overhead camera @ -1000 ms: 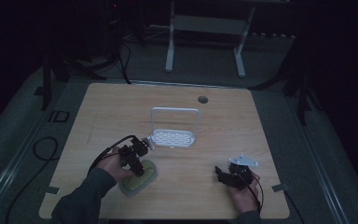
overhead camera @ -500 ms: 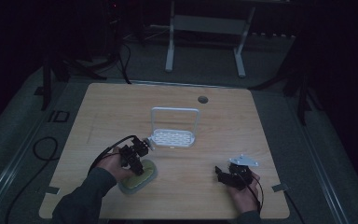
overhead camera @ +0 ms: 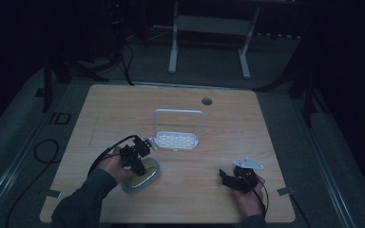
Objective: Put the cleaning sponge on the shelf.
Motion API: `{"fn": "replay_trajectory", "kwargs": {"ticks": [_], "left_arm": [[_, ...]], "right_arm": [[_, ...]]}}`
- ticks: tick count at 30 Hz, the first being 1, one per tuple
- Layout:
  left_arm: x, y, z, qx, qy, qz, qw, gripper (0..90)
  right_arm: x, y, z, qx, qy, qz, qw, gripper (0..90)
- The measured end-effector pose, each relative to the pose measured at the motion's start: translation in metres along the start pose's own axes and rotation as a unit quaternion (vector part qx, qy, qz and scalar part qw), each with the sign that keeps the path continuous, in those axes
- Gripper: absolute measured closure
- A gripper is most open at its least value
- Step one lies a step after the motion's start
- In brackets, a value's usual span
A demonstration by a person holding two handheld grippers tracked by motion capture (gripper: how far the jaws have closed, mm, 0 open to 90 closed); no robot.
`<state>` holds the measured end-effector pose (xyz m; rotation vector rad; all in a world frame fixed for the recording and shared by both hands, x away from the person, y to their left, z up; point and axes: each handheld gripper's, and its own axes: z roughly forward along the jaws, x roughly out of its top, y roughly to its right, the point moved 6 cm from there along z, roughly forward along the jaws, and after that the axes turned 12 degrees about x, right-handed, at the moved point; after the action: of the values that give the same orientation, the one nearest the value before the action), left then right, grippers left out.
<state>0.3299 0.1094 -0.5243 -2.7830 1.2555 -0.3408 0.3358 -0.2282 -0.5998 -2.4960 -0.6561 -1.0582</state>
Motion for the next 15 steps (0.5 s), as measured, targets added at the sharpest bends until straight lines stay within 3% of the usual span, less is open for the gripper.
{"fn": "replay_trajectory", "kwargs": {"ticks": [12,15], "left_arm": [[0.008,-0.003,-0.007,0.014,0.025,0.016,0.9994,71.6],[0.010,-0.004,-0.008,0.018,0.029,0.030,0.9990,71.5]], "right_arm": [[0.000,0.000,0.000,0.000,0.000,0.000,1.0000,28.1],[0.000,0.000,0.000,0.000,0.000,0.000,1.0000,28.1]]}}
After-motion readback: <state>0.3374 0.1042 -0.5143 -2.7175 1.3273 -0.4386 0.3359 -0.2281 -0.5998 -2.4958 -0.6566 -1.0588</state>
